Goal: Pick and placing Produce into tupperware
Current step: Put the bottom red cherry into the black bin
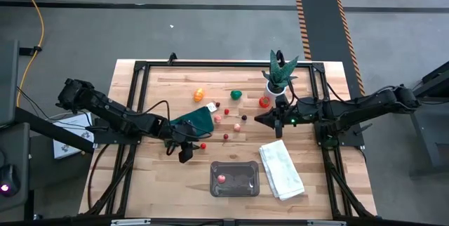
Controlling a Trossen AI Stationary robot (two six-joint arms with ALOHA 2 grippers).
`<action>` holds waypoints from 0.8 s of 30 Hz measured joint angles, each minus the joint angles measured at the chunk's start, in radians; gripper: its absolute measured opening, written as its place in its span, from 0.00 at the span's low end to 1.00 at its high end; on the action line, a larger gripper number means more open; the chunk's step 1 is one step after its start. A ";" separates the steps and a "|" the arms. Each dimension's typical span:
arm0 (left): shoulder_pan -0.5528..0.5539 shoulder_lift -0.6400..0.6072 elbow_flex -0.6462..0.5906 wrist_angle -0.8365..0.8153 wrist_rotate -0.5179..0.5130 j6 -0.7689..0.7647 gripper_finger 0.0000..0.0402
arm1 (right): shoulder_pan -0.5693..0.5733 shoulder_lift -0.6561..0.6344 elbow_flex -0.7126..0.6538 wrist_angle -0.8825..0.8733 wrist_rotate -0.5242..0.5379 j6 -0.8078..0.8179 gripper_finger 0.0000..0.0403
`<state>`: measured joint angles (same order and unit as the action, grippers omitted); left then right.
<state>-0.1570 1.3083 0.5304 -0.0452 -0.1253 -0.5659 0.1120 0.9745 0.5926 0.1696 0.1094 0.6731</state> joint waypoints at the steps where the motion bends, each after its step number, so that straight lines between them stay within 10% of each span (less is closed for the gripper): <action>1: 0.001 0.000 0.000 0.000 0.000 0.000 0.40 | 0.000 0.000 0.000 -0.003 -0.006 0.000 0.00; 24: 0.000 0.105 0.022 -0.001 -0.015 -0.022 0.49 | 0.000 0.000 0.000 -0.016 -0.039 0.000 0.00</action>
<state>-0.1566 1.4135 0.5523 -0.0459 -0.1405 -0.5882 0.1120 0.9745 0.5926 0.1539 0.0703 0.6727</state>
